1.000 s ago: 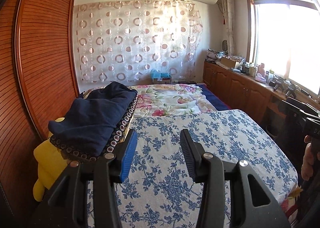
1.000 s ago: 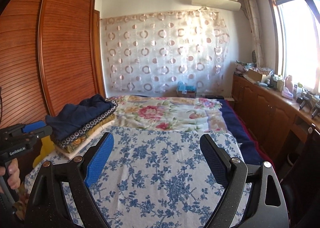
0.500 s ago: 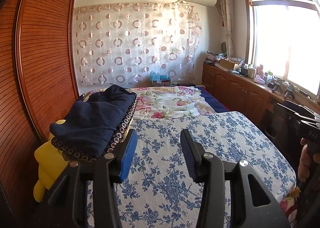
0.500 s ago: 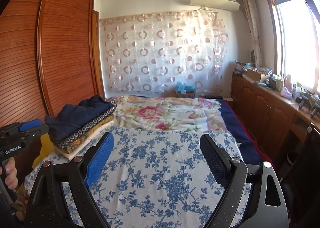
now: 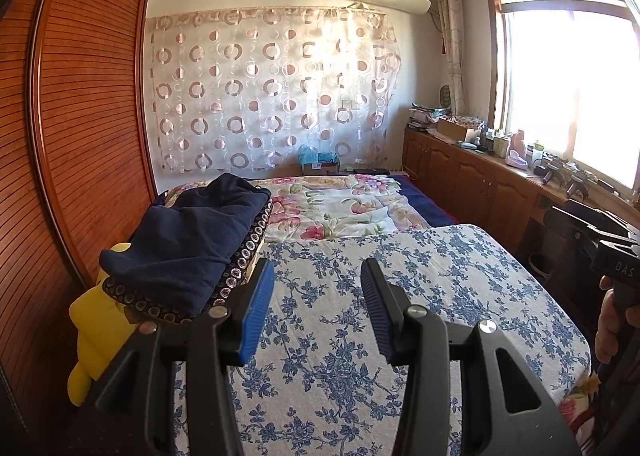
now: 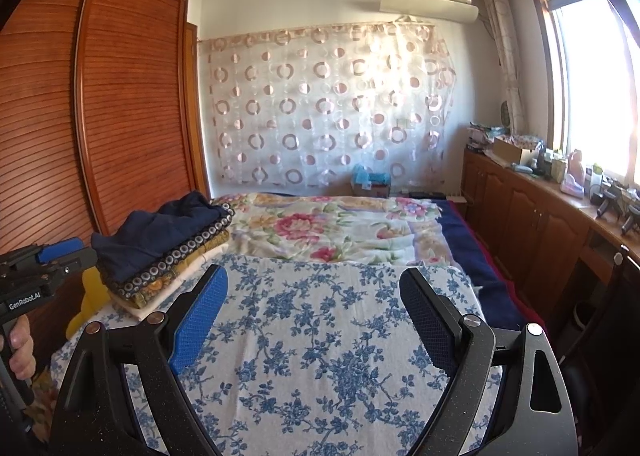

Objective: Fold small clothes

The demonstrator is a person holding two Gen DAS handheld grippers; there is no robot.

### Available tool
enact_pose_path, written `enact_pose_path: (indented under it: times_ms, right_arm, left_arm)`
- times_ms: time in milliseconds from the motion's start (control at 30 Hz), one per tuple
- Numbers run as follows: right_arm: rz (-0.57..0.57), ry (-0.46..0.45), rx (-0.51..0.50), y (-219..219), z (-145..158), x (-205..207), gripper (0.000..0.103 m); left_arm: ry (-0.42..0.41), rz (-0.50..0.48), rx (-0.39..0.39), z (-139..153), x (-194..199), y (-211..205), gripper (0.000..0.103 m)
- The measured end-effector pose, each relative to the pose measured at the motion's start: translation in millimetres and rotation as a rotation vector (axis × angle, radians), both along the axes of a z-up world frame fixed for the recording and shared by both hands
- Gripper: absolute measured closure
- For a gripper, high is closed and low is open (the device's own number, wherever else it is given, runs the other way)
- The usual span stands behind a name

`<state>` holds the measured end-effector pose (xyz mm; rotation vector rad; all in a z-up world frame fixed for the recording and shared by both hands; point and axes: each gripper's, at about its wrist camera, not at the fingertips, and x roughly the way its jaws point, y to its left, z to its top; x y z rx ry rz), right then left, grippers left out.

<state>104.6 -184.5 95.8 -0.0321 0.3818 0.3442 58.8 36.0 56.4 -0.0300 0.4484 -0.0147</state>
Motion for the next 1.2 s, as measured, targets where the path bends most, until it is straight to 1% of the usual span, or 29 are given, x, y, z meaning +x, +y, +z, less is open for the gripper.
enact_pose_path:
  times_ms: [1200]
  right_arm:
    - [-0.003, -0.001, 0.000, 0.4, -0.1, -1.0, 0.013]
  left_arm:
    - [-0.001, 0.001, 0.000, -1.0, -0.8, -1.0, 0.058]
